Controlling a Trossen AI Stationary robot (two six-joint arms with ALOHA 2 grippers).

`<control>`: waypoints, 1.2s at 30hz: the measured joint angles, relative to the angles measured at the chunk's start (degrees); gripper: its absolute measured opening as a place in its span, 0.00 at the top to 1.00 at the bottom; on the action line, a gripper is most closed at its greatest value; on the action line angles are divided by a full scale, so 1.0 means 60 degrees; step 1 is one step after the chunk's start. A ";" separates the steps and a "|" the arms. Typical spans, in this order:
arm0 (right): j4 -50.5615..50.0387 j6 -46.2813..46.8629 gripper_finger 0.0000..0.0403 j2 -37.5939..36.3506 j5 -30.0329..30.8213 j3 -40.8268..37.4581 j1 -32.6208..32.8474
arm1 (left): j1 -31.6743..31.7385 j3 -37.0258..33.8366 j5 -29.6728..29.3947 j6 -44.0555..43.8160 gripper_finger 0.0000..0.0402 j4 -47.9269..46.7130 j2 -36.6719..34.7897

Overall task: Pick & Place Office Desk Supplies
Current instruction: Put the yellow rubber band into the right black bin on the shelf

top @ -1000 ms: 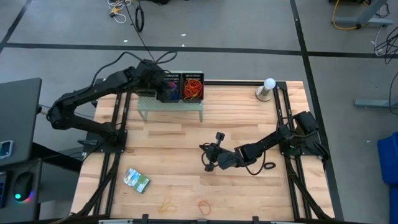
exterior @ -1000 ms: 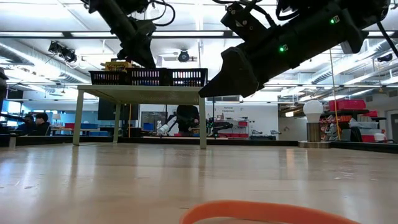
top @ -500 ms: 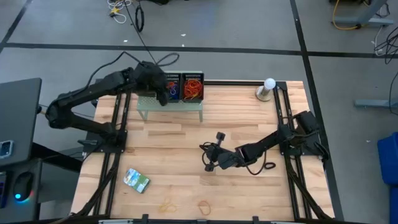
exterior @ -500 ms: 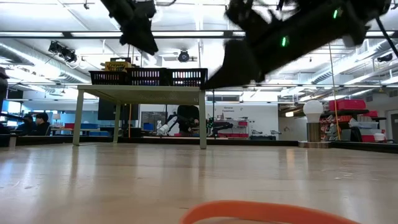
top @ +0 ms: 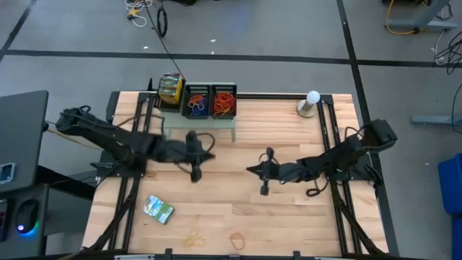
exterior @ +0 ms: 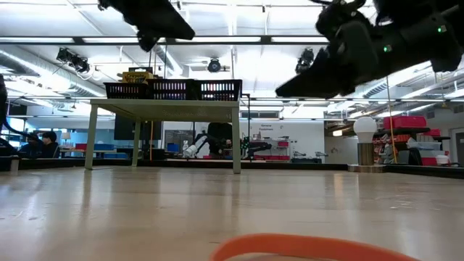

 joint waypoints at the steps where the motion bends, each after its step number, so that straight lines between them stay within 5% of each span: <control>1: 0.0079 0.0062 1.00 -0.0215 0.0013 -0.0139 -0.0030 | -0.0211 -0.0096 0.0101 -0.0367 0.96 0.0240 0.0055; 12: 0.0157 0.0178 0.98 -0.1265 0.0698 -0.0902 -0.0030 | -0.1554 0.0597 0.0005 -0.1062 0.98 0.0677 0.1552; 28: 0.0008 -0.0009 0.97 -0.1240 0.0803 -0.0902 -0.0055 | -0.4136 0.5258 0.0363 -0.7034 0.95 -0.5126 0.5736; 36: -0.0017 -0.0183 0.97 -0.1236 0.0902 -0.0902 -0.0420 | -0.4980 0.7616 0.2175 -0.9859 0.79 -0.7436 0.8063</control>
